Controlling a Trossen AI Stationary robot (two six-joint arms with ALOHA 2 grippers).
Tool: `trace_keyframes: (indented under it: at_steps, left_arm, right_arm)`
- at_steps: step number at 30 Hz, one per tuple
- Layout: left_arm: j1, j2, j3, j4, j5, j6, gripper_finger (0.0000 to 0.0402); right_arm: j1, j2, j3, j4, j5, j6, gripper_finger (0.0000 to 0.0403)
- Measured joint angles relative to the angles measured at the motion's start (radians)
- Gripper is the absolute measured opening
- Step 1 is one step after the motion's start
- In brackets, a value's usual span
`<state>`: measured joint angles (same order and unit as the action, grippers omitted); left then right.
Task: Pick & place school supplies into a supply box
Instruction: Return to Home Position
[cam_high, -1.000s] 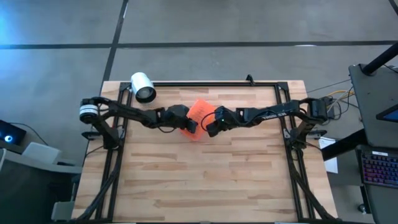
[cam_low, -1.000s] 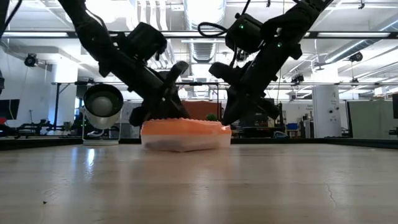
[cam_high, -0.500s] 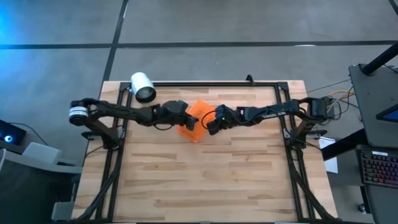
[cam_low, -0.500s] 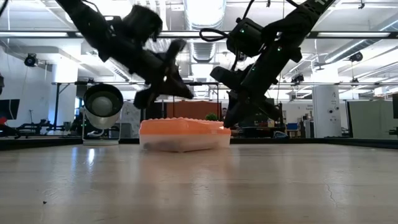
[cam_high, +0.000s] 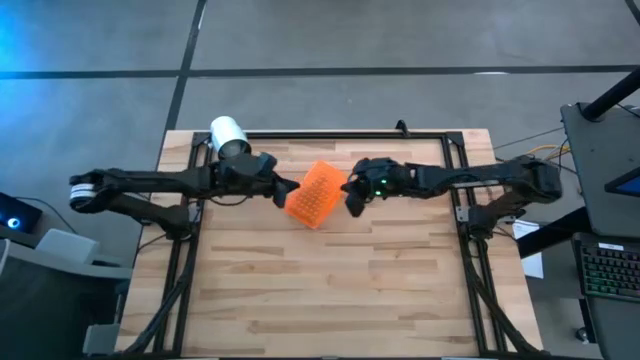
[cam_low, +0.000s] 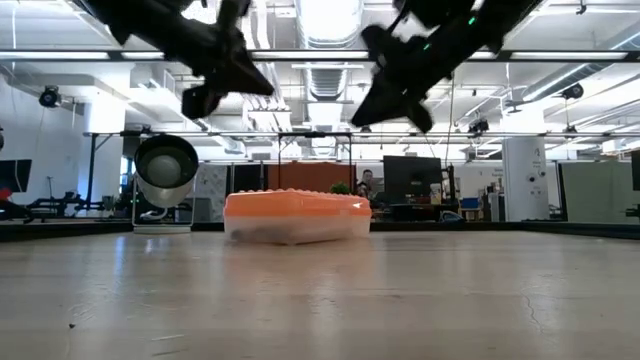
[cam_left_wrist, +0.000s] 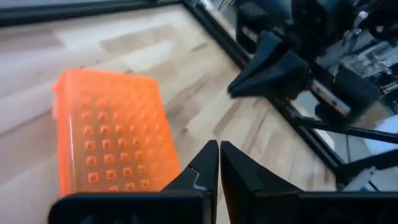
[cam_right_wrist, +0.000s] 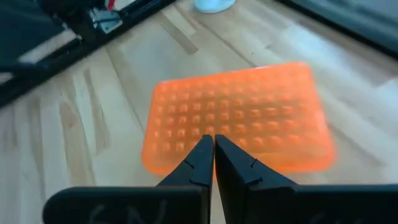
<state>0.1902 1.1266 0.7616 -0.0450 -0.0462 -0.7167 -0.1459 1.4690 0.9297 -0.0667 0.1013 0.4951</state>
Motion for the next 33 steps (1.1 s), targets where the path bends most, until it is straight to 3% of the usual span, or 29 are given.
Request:
trace_keyframes:
  at_steps: [6,13,18,23,26,29,31,33]
  left_arm:
    - [-0.072,-0.125,-0.009,-0.103,-0.030,0.028,0.0000]
    - [-0.245,-0.241,-0.076,-0.111,-0.292,0.056,0.0000]
    - [-0.298,-0.314,-0.116,-0.183,-0.336,0.019,0.0000]
    - [-0.313,-0.348,-0.130,-0.165,-0.286,-0.126,0.0000]
    - [-0.316,-0.345,-0.130,-0.059,-0.208,0.031,0.0000]
    - [-0.309,-0.333,-0.129,0.092,-0.004,0.275,0.0000]
    - [-0.287,-0.333,-0.134,0.108,0.078,0.301,0.0000]
    - [-0.271,-0.348,-0.154,0.085,0.082,0.296,0.0000]
  right_arm:
    - [0.002,-0.162,-0.029,-0.198,0.104,-0.104,0.0009]
    - [0.005,-0.313,-0.208,-0.196,0.081,-0.046,0.0009]
    - [0.003,-0.426,-0.276,-0.244,0.102,-0.019,0.0009]
    - [0.001,-0.545,-0.272,-0.343,0.130,0.070,0.0009]
    - [0.010,-0.608,-0.266,-0.346,0.113,0.089,0.0009]
    - [0.011,-0.669,-0.266,-0.303,0.028,-0.017,0.0009]
    - [0.007,-0.701,-0.276,-0.273,-0.050,-0.044,0.0009]
    - [0.006,-0.736,-0.311,-0.255,-0.114,-0.069,0.0009]
